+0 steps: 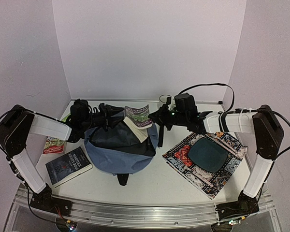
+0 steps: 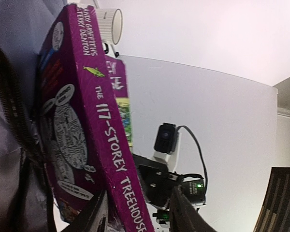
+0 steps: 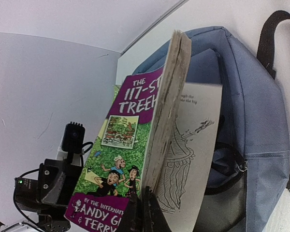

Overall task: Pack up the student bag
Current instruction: Pass from the right arm to the left

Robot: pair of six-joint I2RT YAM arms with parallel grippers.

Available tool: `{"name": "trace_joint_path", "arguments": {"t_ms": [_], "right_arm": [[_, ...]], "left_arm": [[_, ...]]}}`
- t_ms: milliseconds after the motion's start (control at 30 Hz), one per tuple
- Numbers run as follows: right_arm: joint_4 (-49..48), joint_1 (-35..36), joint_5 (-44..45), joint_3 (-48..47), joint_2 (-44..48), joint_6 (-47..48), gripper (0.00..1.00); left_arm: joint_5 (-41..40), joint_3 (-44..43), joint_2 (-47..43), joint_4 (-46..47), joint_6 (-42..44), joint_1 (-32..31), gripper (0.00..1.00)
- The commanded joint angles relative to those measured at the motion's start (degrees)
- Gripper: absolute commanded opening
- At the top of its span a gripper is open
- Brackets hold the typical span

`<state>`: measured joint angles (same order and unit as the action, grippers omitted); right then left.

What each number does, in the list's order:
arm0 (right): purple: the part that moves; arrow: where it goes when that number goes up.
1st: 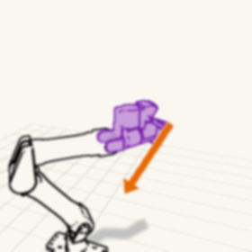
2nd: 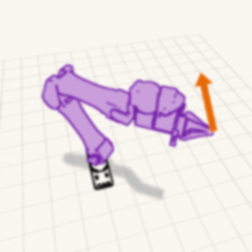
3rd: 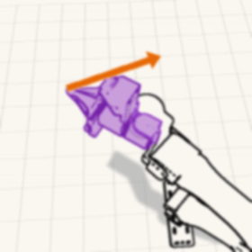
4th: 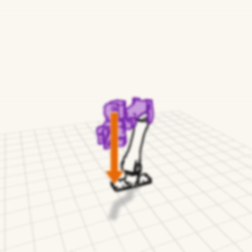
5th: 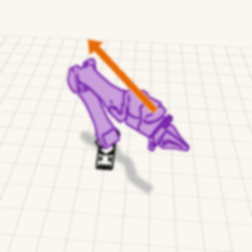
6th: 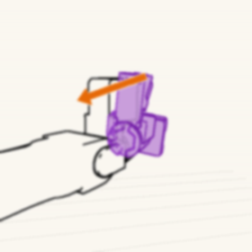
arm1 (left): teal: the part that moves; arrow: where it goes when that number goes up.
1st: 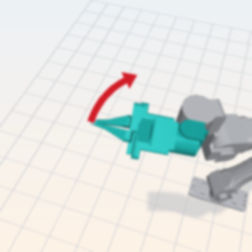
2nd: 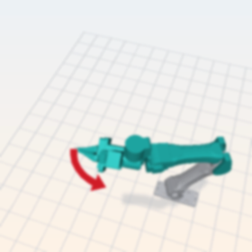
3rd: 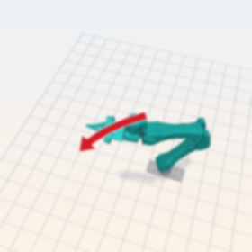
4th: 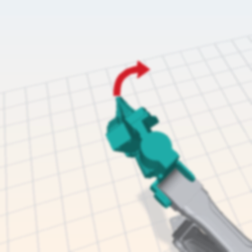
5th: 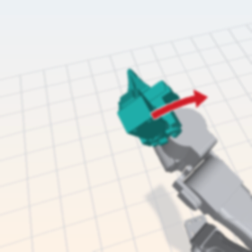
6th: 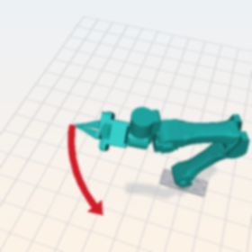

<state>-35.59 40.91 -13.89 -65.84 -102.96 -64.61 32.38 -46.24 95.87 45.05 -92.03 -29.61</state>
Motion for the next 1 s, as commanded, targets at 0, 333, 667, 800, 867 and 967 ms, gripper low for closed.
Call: {"name": "trace_joint_path", "arguments": {"t_ms": [0,333,667,800,867,967], "right_arm": [[-3.0,2.9,-5.0,-1.6,0.9,2.1,0.00],[-5.0,3.2,-7.4,-3.4,-0.7,3.6,0.00],[-6.4,3.9,-8.6,-4.1,-2.7,2.4,0.00],[-6.3,3.9,-7.8,-3.6,-2.4,2.8,0.00],[-5.6,3.9,-7.1,-3.4,-2.0,3.5,0.00],[-2.1,3.9,-5.4,-3.7,-1.4,5.8,0.00]], "left_arm": [[3.9,-1.0,-2.0,9.9,-2.2,-1.3,0.49],[4.3,2.9,0.6,7.3,-1.8,-1.3,0.68],[3.7,1.0,1.3,1.4,3.4,-1.3,0.45],[3.7,0.7,1.0,0.3,4.5,-1.3,0.23],[3.7,0.8,0.7,0.0,4.8,-1.3,0.10],[3.5,0.5,-0.2,-0.3,5.3,-1.2,0.00]]}}
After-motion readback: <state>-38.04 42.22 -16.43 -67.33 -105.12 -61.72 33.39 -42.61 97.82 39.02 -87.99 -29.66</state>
